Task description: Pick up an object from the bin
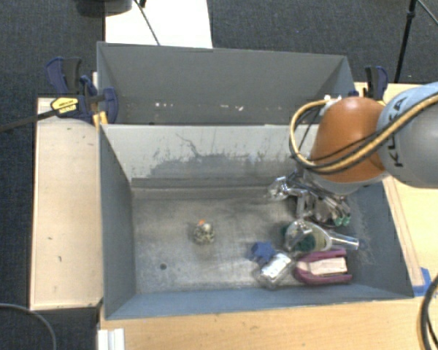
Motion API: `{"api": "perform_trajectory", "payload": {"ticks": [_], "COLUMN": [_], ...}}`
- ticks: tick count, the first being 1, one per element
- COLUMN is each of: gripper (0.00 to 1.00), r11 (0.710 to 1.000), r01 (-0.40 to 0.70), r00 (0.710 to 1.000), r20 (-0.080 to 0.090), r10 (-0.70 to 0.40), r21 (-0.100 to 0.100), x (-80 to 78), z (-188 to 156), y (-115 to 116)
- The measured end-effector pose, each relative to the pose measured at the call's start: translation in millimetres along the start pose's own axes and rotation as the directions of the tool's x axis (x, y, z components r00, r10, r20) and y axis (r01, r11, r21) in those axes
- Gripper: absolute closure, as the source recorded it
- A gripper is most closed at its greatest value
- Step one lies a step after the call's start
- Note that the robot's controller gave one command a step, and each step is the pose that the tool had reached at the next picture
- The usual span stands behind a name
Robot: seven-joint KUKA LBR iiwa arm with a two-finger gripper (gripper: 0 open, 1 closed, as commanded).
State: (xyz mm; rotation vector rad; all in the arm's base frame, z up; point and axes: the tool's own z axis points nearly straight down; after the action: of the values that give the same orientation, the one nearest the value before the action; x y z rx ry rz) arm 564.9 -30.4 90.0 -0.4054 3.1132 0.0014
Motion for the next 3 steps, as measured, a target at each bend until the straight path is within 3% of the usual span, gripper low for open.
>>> {"api": "perform_trajectory", "payload": {"ticks": [1, 2, 3], "gripper": [0.00, 1.00, 1.00], "r11": [0.984, 0.984, 0.950], "r01": [0.176, 0.178, 0.314], "r00": [0.984, 0.984, 0.950], "r20": [0.019, 0.016, 0.007], "r10": [-0.176, -0.178, -0.314], "r21": [0.006, 0.006, 0.006], "x": [50.8, 51.2, 54.9], "z": [15.8, 15.4, -171.6], "y": [1.5, 1.1, 15.4]}}
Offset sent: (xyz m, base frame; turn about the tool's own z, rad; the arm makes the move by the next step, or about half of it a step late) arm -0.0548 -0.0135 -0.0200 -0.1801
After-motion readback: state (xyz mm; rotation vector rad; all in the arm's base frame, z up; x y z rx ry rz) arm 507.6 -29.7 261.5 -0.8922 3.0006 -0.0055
